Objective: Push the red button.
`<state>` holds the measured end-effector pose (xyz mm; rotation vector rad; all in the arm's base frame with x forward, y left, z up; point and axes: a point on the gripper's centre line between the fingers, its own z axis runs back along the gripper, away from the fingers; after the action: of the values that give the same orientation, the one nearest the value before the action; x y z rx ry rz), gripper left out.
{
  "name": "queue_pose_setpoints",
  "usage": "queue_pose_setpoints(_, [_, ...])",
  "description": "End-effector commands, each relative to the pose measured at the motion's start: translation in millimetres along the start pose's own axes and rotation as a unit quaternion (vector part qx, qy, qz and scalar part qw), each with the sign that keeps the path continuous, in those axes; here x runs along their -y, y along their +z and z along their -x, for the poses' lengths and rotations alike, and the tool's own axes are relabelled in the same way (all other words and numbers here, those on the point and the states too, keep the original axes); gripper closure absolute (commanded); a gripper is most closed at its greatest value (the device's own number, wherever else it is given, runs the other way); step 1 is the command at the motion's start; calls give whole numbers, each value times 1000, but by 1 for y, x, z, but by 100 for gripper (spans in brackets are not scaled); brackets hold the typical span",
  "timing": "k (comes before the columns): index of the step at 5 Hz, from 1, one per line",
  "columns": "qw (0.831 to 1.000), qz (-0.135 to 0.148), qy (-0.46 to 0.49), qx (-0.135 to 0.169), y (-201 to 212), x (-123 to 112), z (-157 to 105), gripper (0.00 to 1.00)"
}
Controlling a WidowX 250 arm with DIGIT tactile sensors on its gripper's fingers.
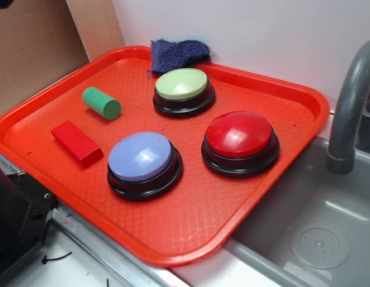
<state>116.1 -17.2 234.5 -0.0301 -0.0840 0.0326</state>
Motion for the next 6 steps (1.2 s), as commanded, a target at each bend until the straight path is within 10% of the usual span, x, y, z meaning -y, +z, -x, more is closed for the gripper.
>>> queue_pose_setpoints(1, [1000, 0, 0, 0, 0, 0, 0, 0])
queue_pose_setpoints(2, [990, -54, -130, -23, -55, 43, -44, 0])
queue_pose_setpoints(3, [971, -21, -237, 28, -99, 87, -82, 0])
queue_pose_setpoints(5, [971, -21, -237, 28, -99, 87, -82, 0])
queue_pose_setpoints(6, [971, 1, -238, 22, -132, 126, -102, 0])
